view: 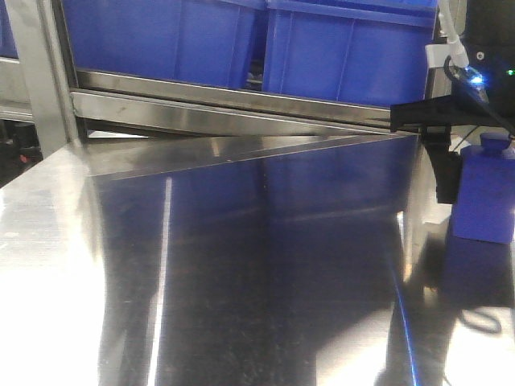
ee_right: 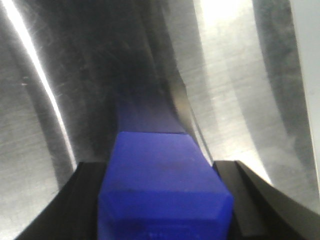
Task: Pick and sort blue part to right shelf
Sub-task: 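Lift the blue part with the right gripper, holding both parts up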
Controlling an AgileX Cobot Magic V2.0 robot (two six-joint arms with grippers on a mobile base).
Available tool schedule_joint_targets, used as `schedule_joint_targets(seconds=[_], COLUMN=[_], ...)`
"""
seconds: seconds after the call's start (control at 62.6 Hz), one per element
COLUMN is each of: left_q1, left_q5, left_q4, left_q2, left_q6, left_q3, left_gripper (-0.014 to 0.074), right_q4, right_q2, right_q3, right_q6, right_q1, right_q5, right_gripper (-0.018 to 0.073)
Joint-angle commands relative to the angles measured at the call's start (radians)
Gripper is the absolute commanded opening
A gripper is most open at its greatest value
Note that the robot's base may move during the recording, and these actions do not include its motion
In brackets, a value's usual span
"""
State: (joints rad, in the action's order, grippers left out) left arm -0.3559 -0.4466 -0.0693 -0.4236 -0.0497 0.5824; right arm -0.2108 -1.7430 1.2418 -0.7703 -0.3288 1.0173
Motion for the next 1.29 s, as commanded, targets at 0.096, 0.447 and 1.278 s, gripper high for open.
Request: schedule_joint_targets(seconds=[0.096,0.447,1.278], left_q1=[-0.004,-0.004,-0.004], left_q5=[0.050,-0.150,-0.204], left_q4=[0.039,0.347,0.350], left_q2=[0.182,0.410,0.448], left_q6=[0.020,0.291,0.291], left_q3=[-0.049,-0.076,-0.086], left_gripper=[0.0315,0.0315,0.0315], right_q4=[-0.031,-0.032,-0.031], right_q2=[0.054,0.236,1.374], right_q3=[0.024,0.014,-0.729], right_q6=[0.115,0.290,0.558], right_q1=[-0.006,-0.020,-0.020], right_q5=[-0.030,-0.122,-0.418], right_gripper=[0.0286,0.0288,0.0288])
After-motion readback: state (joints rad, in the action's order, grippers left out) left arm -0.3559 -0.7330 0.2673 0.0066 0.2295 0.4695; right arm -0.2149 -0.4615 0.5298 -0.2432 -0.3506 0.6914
